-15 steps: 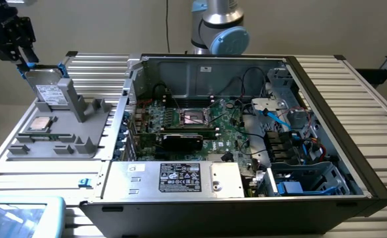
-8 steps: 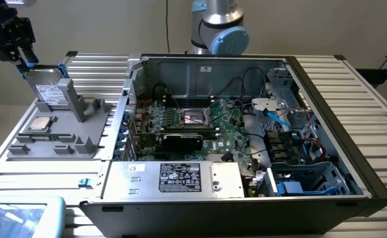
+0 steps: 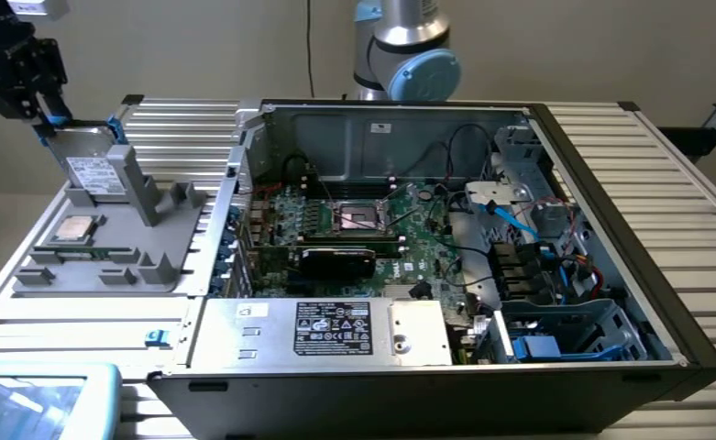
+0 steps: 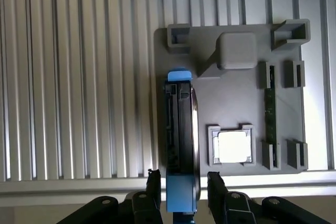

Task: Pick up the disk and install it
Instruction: 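Pick up the disk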

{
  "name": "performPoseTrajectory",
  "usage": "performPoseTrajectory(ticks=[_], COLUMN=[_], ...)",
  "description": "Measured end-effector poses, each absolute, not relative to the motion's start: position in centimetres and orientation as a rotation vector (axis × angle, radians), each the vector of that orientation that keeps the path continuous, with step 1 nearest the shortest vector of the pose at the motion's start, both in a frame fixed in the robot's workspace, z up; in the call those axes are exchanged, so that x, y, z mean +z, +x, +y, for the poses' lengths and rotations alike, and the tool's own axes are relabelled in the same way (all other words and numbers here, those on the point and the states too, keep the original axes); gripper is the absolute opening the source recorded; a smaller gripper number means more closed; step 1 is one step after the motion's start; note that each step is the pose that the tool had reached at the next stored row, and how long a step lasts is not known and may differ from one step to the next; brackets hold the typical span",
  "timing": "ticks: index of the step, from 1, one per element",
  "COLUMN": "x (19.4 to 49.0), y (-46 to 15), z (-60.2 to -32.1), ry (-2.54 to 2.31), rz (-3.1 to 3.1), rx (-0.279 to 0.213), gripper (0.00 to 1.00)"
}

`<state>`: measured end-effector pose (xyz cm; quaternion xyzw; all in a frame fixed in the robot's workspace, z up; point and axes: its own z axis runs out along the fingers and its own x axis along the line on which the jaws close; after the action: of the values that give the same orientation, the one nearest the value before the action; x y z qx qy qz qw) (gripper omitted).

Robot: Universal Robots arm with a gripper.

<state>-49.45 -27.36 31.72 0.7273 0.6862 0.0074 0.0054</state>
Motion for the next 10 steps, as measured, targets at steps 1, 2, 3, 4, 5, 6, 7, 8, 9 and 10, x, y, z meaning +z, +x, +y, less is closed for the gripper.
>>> performPoseTrajectory(ticks=[1, 2, 3, 4, 5, 6, 7, 8, 9, 10], x=[31.6, 31.4, 31.2, 31.1, 30.9, 30.7, 30.5, 30.3, 30.2, 30.0], y=[-49.5, -49.5, -49.5, -49.5, -49.5, -49.5, -49.5, -49.6, -49.6, -49.6], z=[-27.4, -27.4, -27.4, -27.3, -27.3, -27.3, -27.3, -27.3, -27.3, -27.3], ry=[2.277, 2.277, 2.277, 2.277, 2.277, 2.277, 2.277, 2.277, 2.277, 2.277], rz=[2.149, 2.149, 2.149, 2.149, 2.148, 2.149, 2.148, 2.149, 2.149, 2.149], rx=[0.023, 0.023, 0.023, 0.023, 0.023, 0.023, 0.023, 0.023, 0.023, 0.023], gripper=[0.48, 0.48, 0.48, 0.48, 0.48, 0.48, 0.48, 0.48, 0.48, 0.48])
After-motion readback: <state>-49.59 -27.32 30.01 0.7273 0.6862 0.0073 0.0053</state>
